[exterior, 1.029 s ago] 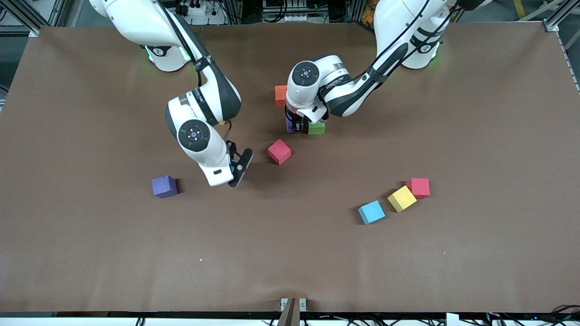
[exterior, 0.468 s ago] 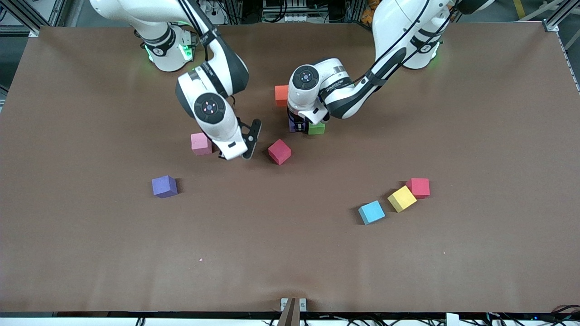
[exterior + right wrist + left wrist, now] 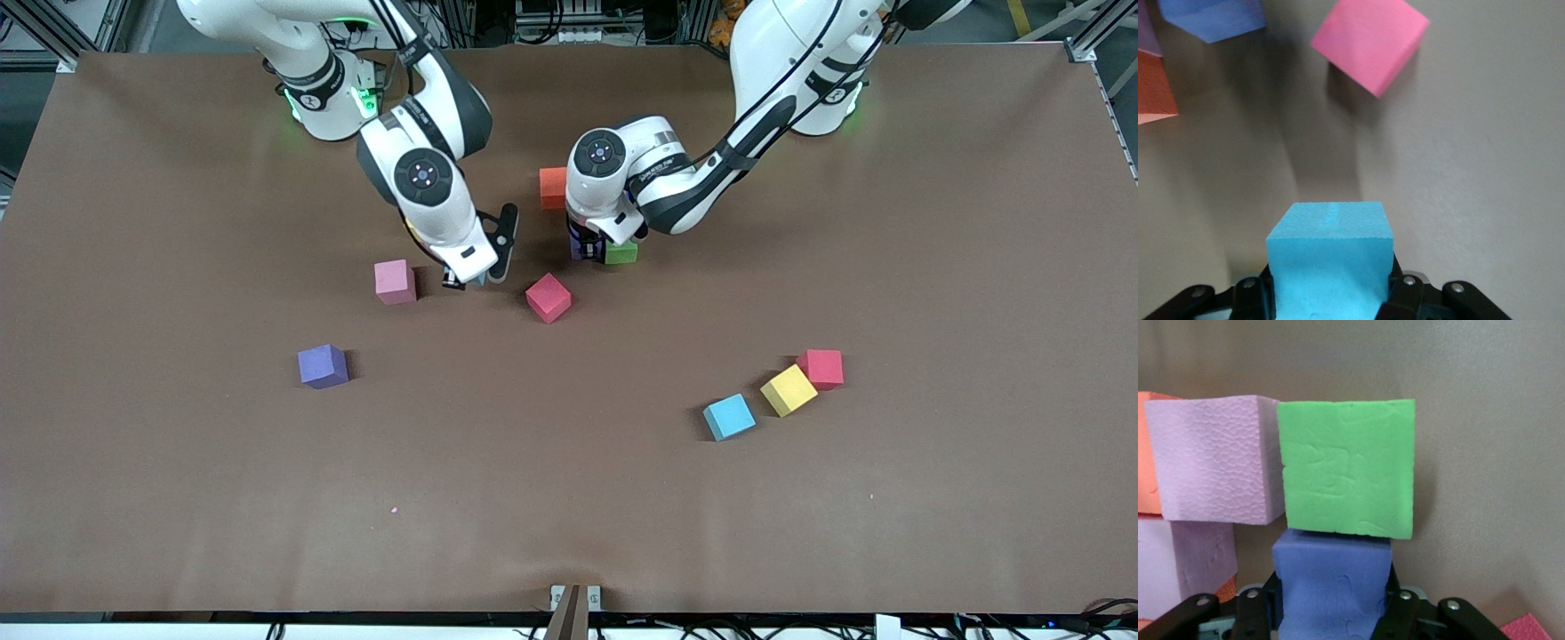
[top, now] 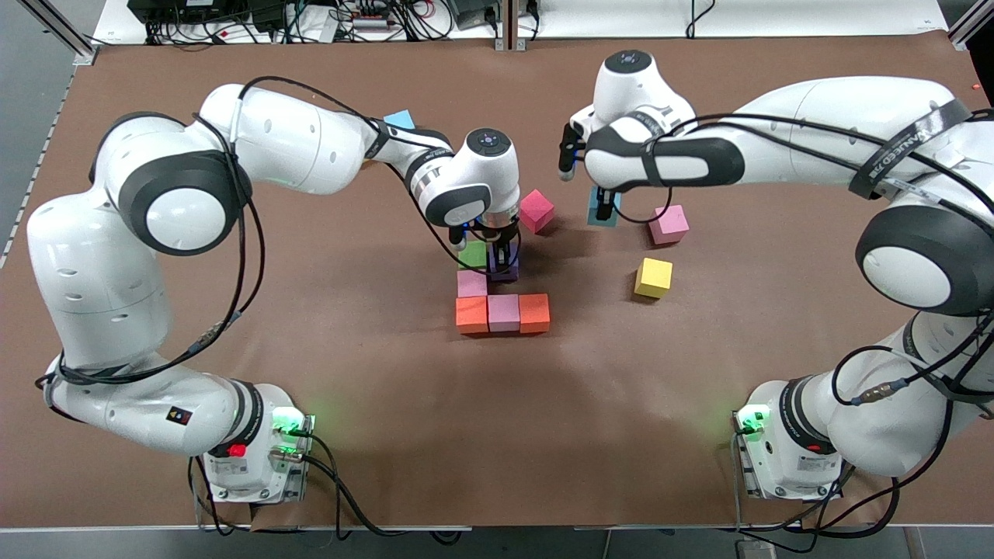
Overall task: Form number 2 with 11 blocks
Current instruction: 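Hold purple in place with the left gripper while the right gripper carries cyan, then release purple with the left gripper while the right gripper lowers cyan beside it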
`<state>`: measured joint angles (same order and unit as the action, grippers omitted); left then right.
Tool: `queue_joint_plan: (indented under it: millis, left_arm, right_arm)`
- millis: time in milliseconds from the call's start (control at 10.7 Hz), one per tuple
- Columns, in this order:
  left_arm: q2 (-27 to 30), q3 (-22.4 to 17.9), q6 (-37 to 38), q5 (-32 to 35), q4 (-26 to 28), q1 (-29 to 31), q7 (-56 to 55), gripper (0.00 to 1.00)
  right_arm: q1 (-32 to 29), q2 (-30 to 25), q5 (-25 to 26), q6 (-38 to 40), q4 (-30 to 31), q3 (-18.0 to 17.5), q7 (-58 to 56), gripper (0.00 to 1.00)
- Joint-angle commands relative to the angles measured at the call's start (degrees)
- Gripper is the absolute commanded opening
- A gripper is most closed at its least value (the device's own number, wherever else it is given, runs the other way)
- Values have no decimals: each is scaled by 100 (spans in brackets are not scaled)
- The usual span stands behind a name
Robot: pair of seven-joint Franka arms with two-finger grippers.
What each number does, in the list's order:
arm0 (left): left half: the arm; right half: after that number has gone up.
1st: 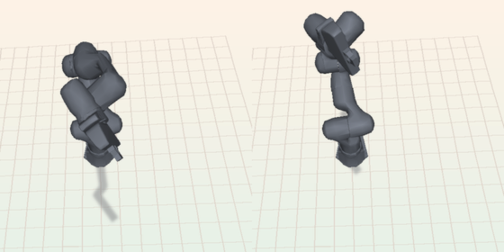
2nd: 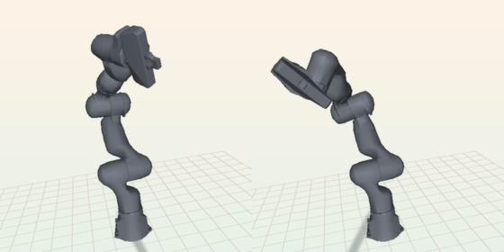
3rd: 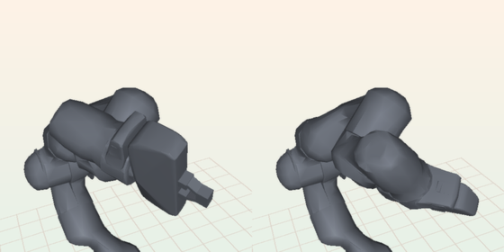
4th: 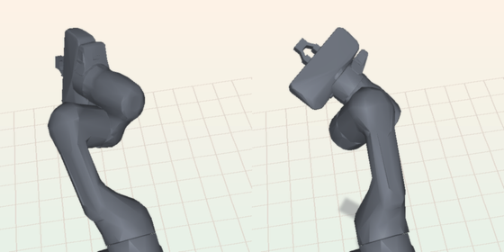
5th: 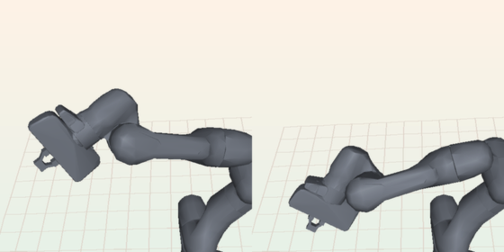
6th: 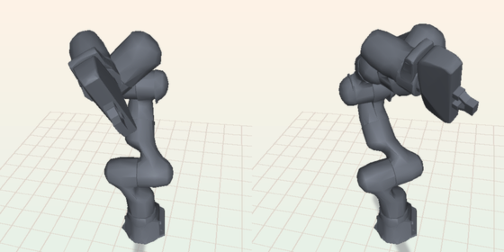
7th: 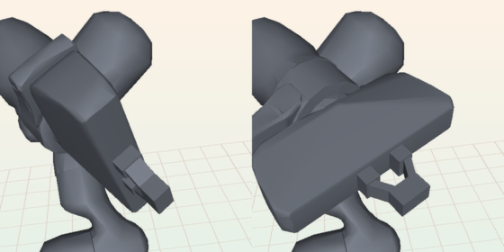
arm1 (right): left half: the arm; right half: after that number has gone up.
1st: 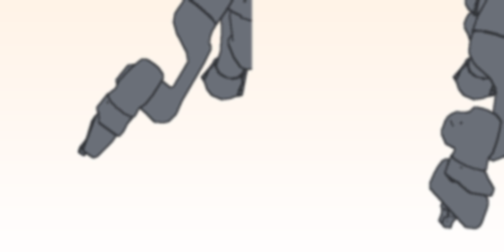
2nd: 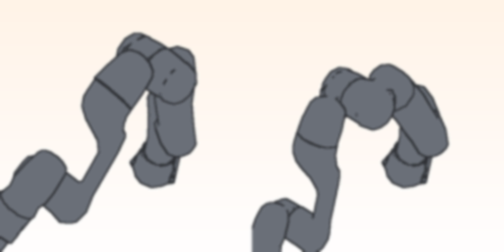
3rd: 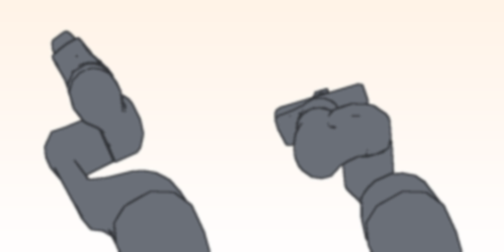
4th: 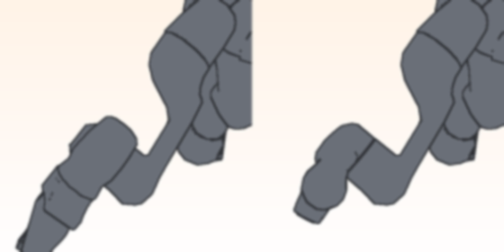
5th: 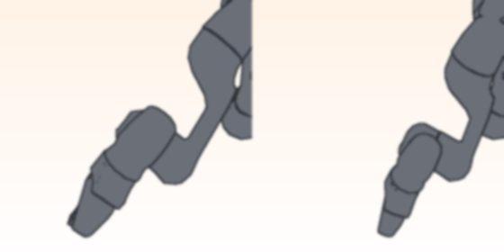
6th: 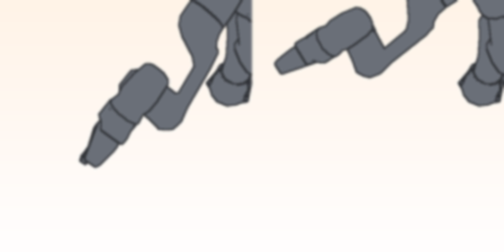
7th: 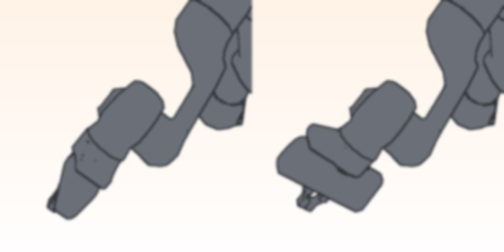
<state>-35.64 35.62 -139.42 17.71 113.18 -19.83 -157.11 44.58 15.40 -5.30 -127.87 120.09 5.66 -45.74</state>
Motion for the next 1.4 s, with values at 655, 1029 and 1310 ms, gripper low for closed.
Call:
queue_joint_plan:
  millis: [655,1029,1310]
  left_arm:
    - [136,15,-24,356,90,58,-628,8]
    - [154,15,29,356,81,49,-619,65]
    - [276,23,195,356,46,49,-619,100]
  right_arm:
    - [903,-28,55,-422,243,23,224,46]
    - [614,-282,55,-414,567,40,136,46]
    - [44,-424,55,-247,586,40,-371,49]
